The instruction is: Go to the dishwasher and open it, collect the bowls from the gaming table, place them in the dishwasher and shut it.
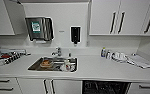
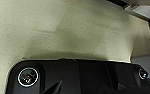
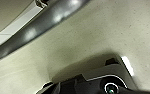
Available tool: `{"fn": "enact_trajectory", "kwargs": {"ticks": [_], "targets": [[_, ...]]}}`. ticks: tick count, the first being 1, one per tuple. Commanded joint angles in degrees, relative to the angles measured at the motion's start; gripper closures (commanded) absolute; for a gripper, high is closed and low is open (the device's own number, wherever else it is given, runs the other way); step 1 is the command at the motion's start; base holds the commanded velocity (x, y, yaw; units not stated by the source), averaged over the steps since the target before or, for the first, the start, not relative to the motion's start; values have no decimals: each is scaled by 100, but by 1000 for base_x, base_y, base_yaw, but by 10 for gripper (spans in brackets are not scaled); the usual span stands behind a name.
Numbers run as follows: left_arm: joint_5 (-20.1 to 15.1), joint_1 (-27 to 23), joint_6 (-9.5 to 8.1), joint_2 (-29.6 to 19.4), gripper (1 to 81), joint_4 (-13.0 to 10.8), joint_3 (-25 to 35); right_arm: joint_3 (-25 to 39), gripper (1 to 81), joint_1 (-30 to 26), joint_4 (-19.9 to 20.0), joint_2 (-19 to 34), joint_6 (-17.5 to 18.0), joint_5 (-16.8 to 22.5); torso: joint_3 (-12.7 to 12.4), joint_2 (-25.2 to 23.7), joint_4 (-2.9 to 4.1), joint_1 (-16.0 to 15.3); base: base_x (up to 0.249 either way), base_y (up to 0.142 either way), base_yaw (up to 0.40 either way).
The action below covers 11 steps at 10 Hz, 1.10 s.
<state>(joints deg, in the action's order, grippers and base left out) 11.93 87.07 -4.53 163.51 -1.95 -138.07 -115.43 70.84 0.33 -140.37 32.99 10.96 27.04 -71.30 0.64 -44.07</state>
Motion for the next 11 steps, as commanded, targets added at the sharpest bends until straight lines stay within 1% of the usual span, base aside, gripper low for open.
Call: {"fn": "enact_trajectory", "kwargs": {"ticks": [1, 4, 5, 7, 9, 11], "targets": [[-244, -238, 14, -46, 10, -86, 52, -83, 10, -566, -50, 122, -12, 213, 0, 0, 0, 0, -78, 0, 0], [-244, -238, 23, -38, 10, -86, 52, -426, 10, -435, -147, -80, -38, 187, 0, 0, 0, 0, -77, 0, 0], [-244, -238, 23, -38, 10, -86, 52, -487, 10, -382, -243, -133, -134, 179, -2, -5, 0, 5, -68, 0, 0], [-244, -238, 23, -29, 10, -86, -1, -646, 10, -241, -367, -292, -520, 56, -2, -5, 0, 5, 0, 0, 0], [-245, -238, 23, 41, 10, -86, -115, -831, 10, -118, -367, -415, -688, -24, -2, -5, 0, 5, 0, 0, 0], [-253, -238, 23, 68, 10, -86, -141, -971, 10, -47, -376, -521, -759, -32, -2, -5, 0, 5, -33, 0, 0]]}}
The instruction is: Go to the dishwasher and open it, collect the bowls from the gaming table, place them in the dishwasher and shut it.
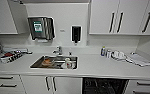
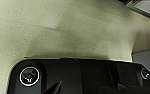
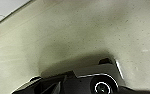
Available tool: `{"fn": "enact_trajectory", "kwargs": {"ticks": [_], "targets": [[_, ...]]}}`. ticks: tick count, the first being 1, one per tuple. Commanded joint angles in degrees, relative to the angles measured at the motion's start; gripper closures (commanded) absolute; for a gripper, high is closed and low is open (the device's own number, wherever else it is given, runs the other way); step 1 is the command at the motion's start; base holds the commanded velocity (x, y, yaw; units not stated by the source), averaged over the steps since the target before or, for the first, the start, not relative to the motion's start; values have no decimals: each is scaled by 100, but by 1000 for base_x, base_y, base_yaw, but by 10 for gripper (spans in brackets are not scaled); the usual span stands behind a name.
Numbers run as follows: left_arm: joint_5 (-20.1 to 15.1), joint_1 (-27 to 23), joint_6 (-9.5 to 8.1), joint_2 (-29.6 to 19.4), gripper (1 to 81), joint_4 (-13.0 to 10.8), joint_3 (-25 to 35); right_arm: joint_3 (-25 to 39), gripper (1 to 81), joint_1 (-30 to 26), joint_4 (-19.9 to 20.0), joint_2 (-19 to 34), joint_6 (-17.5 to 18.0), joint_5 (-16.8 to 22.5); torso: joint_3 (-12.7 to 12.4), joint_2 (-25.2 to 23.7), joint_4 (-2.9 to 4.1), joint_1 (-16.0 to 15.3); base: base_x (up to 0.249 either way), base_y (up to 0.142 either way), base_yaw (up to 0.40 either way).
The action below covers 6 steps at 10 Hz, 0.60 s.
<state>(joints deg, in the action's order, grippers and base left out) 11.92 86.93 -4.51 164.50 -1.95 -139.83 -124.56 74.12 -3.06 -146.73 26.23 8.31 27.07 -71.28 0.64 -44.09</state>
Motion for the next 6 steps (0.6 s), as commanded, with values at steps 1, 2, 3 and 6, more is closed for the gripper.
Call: {"fn": "enact_trajectory", "kwargs": {"ticks": [1, 2, 3, 6], "targets": [[-252, -224, 20, -31, 10, -86, 34, -137, 10, -349, -37, 53, -153, 197, 0, 0, 0, 0, -73, 0, 0], [-252, -224, 20, -31, 10, -86, 34, -216, 10, -323, -37, -17, -259, 197, -2, -5, 0, 5, -79, 0, 0], [-251, -224, 20, -31, 10, -86, 34, -321, 10, -279, -46, -104, -355, 171, -5, -5, 0, 9, -85, 0, 0], [-252, -224, 20, -40, 10, -95, 34, -602, 10, -15, -98, -404, -1014, -321, -5, -7, 0, 9, -94, 0, 0]]}}
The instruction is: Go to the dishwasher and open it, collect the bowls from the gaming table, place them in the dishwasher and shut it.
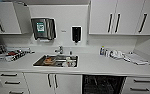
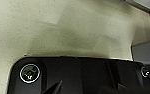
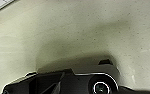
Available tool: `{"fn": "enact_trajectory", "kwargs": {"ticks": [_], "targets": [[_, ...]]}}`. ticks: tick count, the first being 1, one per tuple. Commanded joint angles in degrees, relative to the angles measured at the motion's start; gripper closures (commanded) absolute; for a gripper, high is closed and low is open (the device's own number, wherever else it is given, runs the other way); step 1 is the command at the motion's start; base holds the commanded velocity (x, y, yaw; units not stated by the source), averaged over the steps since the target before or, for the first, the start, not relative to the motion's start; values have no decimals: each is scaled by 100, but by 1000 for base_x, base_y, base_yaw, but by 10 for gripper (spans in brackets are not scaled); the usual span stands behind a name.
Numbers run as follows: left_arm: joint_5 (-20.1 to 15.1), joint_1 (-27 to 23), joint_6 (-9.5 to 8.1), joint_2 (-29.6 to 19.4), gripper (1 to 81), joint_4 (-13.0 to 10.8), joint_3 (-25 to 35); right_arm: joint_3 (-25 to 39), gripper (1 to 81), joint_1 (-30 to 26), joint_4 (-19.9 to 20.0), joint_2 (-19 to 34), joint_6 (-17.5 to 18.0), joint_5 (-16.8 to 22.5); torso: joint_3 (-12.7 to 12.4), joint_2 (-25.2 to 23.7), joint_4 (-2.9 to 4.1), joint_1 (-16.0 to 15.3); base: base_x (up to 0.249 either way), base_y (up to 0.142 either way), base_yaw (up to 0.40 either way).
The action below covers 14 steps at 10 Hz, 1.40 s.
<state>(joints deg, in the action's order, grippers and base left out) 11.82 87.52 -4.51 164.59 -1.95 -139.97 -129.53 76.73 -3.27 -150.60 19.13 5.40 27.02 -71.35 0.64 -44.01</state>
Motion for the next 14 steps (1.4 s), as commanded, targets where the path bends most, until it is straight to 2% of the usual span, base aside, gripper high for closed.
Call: {"fn": "enact_trajectory", "kwargs": {"ticks": [1, 3, 5, 6, 7, 12, 13, 14], "targets": [[-242, -283, 20, -48, 10, -95, 49, -186, 10, -215, -86, -95, -419, -101, 0, 0, 0, 0, -97, 0, 0], [-242, -283, 29, -31, 10, -95, 31, -317, 10, -74, -174, -262, -699, -399, 0, 2, 0, 0, -97, 0, 0], [-233, -283, 29, 57, 10, -69, -206, -625, 10, 31, -306, -526, -726, -505, 0, -2, 0, 5, -38, 0, 0], [-234, -283, 29, 136, 10, -77, -354, -851, 10, 128, -462, -700, -726, -809, 0, -2, 0, 5, 0, 0, 0], [-233, -283, 29, 172, 10, -77, -417, -1011, 10, 198, -577, -824, -726, -935, 0, -2, 0, 2, 0, 0, 0], [-233, -283, 29, 505, 10, -77, -1067, -1635, 10, 480, -640, -1422, -726, -909, 0, -2, 0, 2, 0, 0, 0], [-233, -283, 29, 550, 10, -86, -1137, -1812, 10, 533, -640, -1597, -726, -900, 0, 1144, 0, 741, 0, 0, 0], [-233, -283, 29, 576, 10, -86, -1173, -1944, 10, 577, -640, -1721, -726, -900, 0, 597, 0, 389, 0, 0, 0]]}}
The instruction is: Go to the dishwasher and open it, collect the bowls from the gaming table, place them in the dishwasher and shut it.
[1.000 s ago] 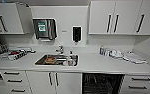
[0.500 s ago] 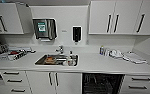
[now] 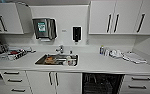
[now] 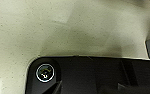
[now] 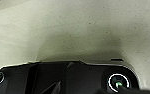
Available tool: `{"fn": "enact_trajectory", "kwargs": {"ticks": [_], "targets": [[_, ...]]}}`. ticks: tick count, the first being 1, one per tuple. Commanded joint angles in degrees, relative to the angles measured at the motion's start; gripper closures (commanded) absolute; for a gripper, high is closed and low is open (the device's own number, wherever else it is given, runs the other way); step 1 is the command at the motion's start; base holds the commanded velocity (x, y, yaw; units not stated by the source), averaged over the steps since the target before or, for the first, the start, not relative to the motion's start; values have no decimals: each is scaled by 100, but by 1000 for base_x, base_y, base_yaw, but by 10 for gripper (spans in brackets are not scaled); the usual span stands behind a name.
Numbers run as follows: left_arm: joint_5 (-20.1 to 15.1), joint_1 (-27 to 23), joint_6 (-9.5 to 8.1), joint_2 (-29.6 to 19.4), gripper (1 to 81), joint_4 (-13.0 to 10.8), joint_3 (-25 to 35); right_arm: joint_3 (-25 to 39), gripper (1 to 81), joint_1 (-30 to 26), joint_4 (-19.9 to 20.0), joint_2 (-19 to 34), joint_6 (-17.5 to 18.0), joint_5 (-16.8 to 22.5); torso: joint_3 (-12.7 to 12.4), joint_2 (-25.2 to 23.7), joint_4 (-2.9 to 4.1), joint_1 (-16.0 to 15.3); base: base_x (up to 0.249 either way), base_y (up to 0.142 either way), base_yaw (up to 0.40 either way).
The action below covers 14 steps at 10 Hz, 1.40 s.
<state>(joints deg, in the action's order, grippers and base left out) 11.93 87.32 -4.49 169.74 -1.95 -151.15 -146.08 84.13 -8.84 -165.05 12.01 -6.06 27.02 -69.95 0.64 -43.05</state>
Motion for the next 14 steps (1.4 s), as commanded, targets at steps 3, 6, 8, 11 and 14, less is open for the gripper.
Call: {"fn": "enact_trajectory", "kwargs": {"ticks": [3, 6, 8, 11, 14], "targets": [[-244, -263, 27, 131, 10, -51, -336, -508, 10, -58, -21, -488, -5, 246, 0, 953, 0, 612, 0, 0, 0], [-297, -263, 27, 262, 10, -33, -600, -605, 10, -75, 5, -496, 65, 237, 0, 1596, 0, 1025, 0, 0, 0], [-315, -220, 36, 245, 10, -69, -609, -605, 10, -128, 4, -497, 74, 211, -542, 2000, 0, 1285, 0, 0, 0], [-315, -220, 36, 157, 10, -77, -609, -605, 10, -119, 31, -532, 100, 202, -901, 2485, 0, 1591, 0, 0, 0], [-323, -194, 44, 157, 10, -95, -609, -640, 10, -137, 5, -540, 91, 193, -861, 3037, 0, 1952, 0, 0, 0]]}}
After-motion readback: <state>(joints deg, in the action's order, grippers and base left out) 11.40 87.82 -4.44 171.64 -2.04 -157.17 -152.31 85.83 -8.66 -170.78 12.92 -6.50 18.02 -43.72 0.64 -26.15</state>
